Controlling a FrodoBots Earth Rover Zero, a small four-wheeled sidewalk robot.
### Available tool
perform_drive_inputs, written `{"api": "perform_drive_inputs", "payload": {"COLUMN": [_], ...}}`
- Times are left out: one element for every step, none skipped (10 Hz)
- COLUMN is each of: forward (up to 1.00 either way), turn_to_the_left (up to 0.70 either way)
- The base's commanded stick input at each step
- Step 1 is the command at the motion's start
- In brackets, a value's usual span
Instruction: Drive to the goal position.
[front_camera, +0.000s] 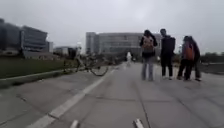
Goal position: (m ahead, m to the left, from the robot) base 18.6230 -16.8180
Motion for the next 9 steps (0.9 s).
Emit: {"api": "perform_drive_inputs", "payload": {"forward": [0.76, 0.76, 0.76, 0.76, 0.76, 0.76, 0.76, 0.76, 0.76], "turn_to_the_left": [-0.04, -0.04, -0.04, -0.04, -0.04, -0.04, -0.04, -0.04, -0.36]}}
